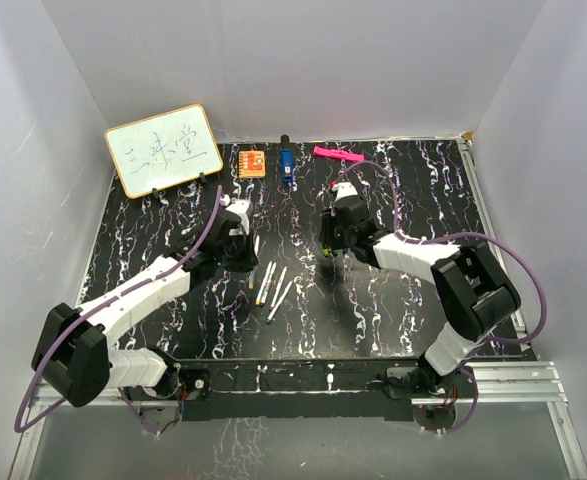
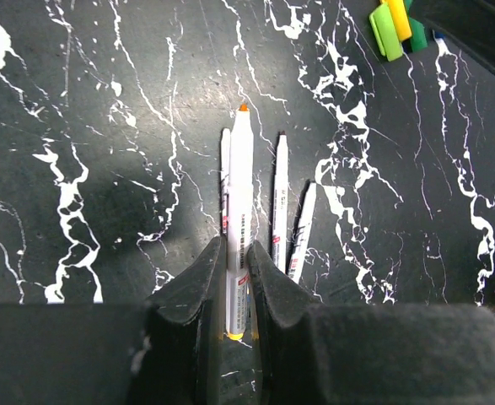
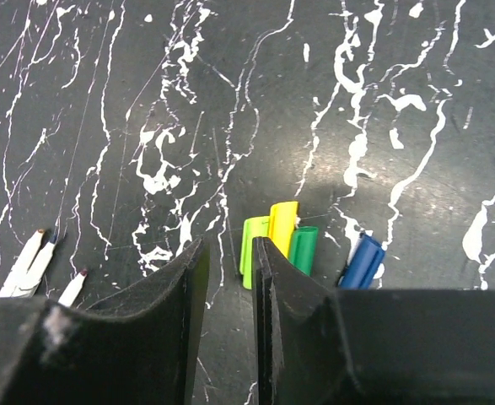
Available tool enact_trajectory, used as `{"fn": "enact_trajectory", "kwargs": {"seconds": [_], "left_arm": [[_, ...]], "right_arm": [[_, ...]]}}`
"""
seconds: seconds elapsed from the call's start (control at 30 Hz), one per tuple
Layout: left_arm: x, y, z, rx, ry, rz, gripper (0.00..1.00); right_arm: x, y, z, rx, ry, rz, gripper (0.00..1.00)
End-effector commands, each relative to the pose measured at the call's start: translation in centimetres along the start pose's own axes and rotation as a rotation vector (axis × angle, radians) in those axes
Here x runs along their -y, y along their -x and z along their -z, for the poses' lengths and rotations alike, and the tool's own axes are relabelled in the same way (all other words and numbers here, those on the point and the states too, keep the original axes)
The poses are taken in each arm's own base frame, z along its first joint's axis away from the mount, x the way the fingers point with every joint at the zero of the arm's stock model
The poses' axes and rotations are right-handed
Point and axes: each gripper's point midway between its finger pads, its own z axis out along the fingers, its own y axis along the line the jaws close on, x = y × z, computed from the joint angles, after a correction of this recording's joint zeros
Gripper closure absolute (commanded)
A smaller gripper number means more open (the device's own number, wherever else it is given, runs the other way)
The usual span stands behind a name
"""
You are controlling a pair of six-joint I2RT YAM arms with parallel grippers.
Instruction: Insert the pens into the pen caps
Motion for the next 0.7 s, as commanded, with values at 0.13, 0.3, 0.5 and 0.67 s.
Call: {"fn": "enact_trajectory", "kwargs": {"seconds": [0.13, 0.3, 0.5, 0.67], "left_arm": [[2.9, 0.2, 0.4, 0.077, -0.177, -0.007, 1.0], [3.6, -0.3, 0.5, 0.079, -0.229, -0.018, 1.0], [3.4, -1.2, 0.0, 0.044, -0.225, -0.021, 1.0], [3.6, -1.2, -0.2, 0.039, -0.228, -0.022, 1.0]], "right_arm": [[-1.7, 1.1, -1.3, 0.017, -0.027, 0.058, 0.77], [-0.9, 0.8, -2.0, 0.009, -0.077, 0.056, 0.77], [0.2, 0.2, -2.5, -0.005, -0.134, 0.057, 0.77], [0.5, -0.4, -2.9, -0.024, -0.15, 0.058, 0.76]]}}
